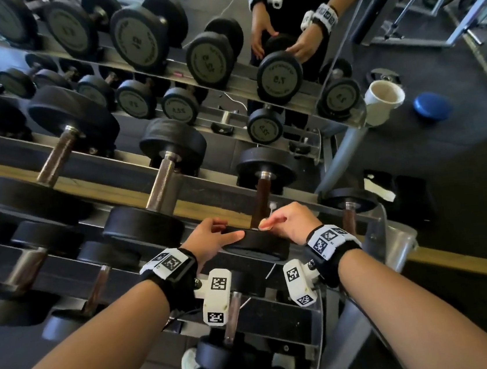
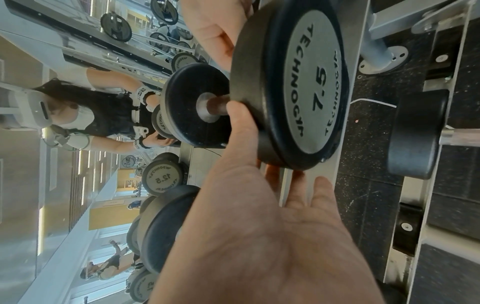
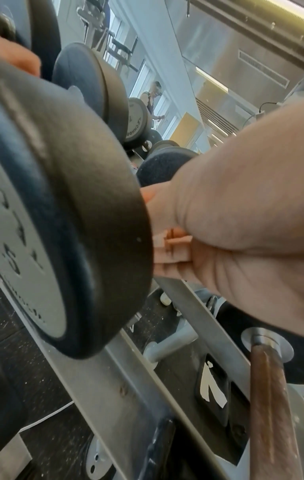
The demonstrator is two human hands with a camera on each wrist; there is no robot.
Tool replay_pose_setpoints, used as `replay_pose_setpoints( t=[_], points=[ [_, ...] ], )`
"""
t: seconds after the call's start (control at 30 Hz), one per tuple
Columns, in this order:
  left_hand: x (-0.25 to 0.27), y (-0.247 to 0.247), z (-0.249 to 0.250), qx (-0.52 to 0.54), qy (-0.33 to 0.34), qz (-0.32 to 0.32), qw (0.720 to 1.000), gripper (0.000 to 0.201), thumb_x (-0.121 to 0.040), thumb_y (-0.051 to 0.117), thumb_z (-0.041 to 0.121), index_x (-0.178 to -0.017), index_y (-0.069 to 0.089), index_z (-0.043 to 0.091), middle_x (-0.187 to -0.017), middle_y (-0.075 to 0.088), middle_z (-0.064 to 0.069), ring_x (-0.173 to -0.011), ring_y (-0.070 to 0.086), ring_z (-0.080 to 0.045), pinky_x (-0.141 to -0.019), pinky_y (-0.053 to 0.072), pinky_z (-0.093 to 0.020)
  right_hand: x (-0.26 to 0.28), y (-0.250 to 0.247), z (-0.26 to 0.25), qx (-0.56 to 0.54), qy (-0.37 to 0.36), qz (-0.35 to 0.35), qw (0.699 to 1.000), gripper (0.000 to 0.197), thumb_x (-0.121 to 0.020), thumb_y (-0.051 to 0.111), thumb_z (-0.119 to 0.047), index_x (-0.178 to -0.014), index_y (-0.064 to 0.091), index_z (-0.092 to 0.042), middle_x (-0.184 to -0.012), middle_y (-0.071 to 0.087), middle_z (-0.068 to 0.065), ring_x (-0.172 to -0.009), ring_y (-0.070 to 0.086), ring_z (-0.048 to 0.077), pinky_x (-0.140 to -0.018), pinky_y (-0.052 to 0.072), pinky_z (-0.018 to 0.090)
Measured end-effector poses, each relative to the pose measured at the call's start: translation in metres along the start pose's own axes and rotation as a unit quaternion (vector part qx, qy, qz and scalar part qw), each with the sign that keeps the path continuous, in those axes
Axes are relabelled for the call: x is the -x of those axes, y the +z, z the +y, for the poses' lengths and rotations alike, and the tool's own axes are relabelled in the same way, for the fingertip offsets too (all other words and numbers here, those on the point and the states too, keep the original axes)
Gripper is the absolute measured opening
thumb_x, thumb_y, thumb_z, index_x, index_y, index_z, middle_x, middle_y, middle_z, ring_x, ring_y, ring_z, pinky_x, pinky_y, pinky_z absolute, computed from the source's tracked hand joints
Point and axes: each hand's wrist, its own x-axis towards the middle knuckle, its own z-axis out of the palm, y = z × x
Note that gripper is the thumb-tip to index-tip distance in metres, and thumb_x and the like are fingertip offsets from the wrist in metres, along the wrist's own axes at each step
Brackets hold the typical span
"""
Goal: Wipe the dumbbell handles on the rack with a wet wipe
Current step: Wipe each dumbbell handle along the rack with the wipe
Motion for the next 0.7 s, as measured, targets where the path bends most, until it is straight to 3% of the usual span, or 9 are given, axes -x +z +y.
replay_pose_setpoints(
  t=[0.03, 0.1, 0.17, 0.27, 0.4, 0.47, 0.57, 0.7],
  points=[
    [0.003, 0.002, 0.003, -0.021, 0.029, 0.021, 0.999, 0.057, -0.077, 0.083, 0.028, -0.126, 0.055, 0.025, -0.131, 0.056, 0.0, -0.114, 0.054, -0.015, -0.092, 0.048, -0.031, 0.001, -0.004, 0.005, -0.037, 0.001, 0.027, 0.999, 0.005, -0.084, 0.077, -0.014, -0.088, 0.081, -0.016, -0.091, 0.076, 0.0, -0.092, 0.07, 0.016, -0.092, 0.053, 0.028],
    [0.01, 0.009, 0.01, -0.086, 0.094, 0.065, 0.99, 0.053, -0.078, 0.082, 0.021, -0.122, 0.054, 0.034, -0.135, 0.052, 0.001, -0.126, 0.046, -0.019, -0.105, 0.042, -0.039, 0.007, -0.016, 0.017, -0.129, 0.01, 0.096, 0.987, 0.005, -0.086, 0.074, -0.011, -0.086, 0.078, -0.014, -0.094, 0.075, 0.006, -0.092, 0.07, 0.022, -0.09, 0.053, 0.032],
    [0.02, 0.019, 0.021, -0.135, 0.142, 0.098, 0.976, 0.051, -0.079, 0.079, 0.012, -0.118, 0.057, 0.036, -0.132, 0.053, -0.002, -0.129, 0.043, -0.024, -0.112, 0.036, -0.044, 0.016, -0.027, 0.03, -0.287, 0.052, 0.11, 0.95, 0.009, -0.09, 0.067, -0.005, -0.089, 0.072, -0.012, -0.1, 0.073, 0.011, -0.092, 0.069, 0.025, -0.081, 0.056, 0.033],
    [0.035, 0.045, 0.043, -0.167, 0.223, 0.139, 0.95, 0.044, -0.081, 0.073, 0.003, -0.118, 0.063, 0.024, -0.122, 0.059, -0.003, -0.121, 0.049, -0.022, -0.107, 0.037, -0.034, 0.032, -0.045, 0.053, -0.485, 0.101, 0.082, 0.865, 0.012, -0.094, 0.058, 0.003, -0.098, 0.065, -0.006, -0.099, 0.072, 0.012, -0.086, 0.072, 0.022, -0.064, 0.059, 0.028],
    [0.055, 0.101, 0.071, -0.144, 0.294, 0.12, 0.937, 0.031, -0.085, 0.072, 0.008, -0.114, 0.066, 0.019, -0.11, 0.066, 0.005, -0.104, 0.06, -0.007, -0.094, 0.044, -0.017, 0.052, -0.082, 0.089, -0.536, 0.111, 0.092, 0.832, 0.013, -0.094, 0.056, 0.005, -0.099, 0.063, -0.004, -0.099, 0.072, 0.014, -0.09, 0.071, 0.026, -0.065, 0.06, 0.031],
    [0.057, 0.133, 0.073, -0.115, 0.294, 0.085, 0.945, 0.027, -0.086, 0.07, 0.004, -0.111, 0.068, 0.015, -0.103, 0.069, 0.003, -0.097, 0.064, -0.006, -0.087, 0.046, -0.011, 0.06, -0.099, 0.111, -0.526, 0.114, 0.108, 0.836, 0.012, -0.094, 0.056, 0.003, -0.098, 0.064, -0.005, -0.098, 0.071, 0.015, -0.089, 0.071, 0.027, -0.067, 0.06, 0.033],
    [0.048, 0.175, 0.059, -0.134, 0.257, 0.033, 0.956, 0.027, -0.086, 0.071, 0.005, -0.112, 0.068, 0.012, -0.102, 0.071, -0.002, -0.097, 0.067, -0.012, -0.093, 0.051, -0.023, 0.07, -0.117, 0.145, -0.505, 0.121, 0.142, 0.842, 0.009, -0.093, 0.059, 0.001, -0.095, 0.065, -0.005, -0.096, 0.072, 0.016, -0.089, 0.071, 0.027, -0.065, 0.06, 0.032],
    [0.023, 0.209, 0.028, -0.182, 0.148, -0.001, 0.972, 0.036, -0.086, 0.075, 0.029, -0.119, 0.066, 0.02, -0.11, 0.07, 0.003, -0.1, 0.065, -0.011, -0.095, 0.05, -0.027, 0.074, -0.123, 0.192, -0.462, 0.15, 0.203, 0.85, 0.008, -0.092, 0.063, -0.001, -0.09, 0.066, -0.008, -0.099, 0.069, 0.017, -0.089, 0.071, 0.028, -0.063, 0.06, 0.029]
  ],
)
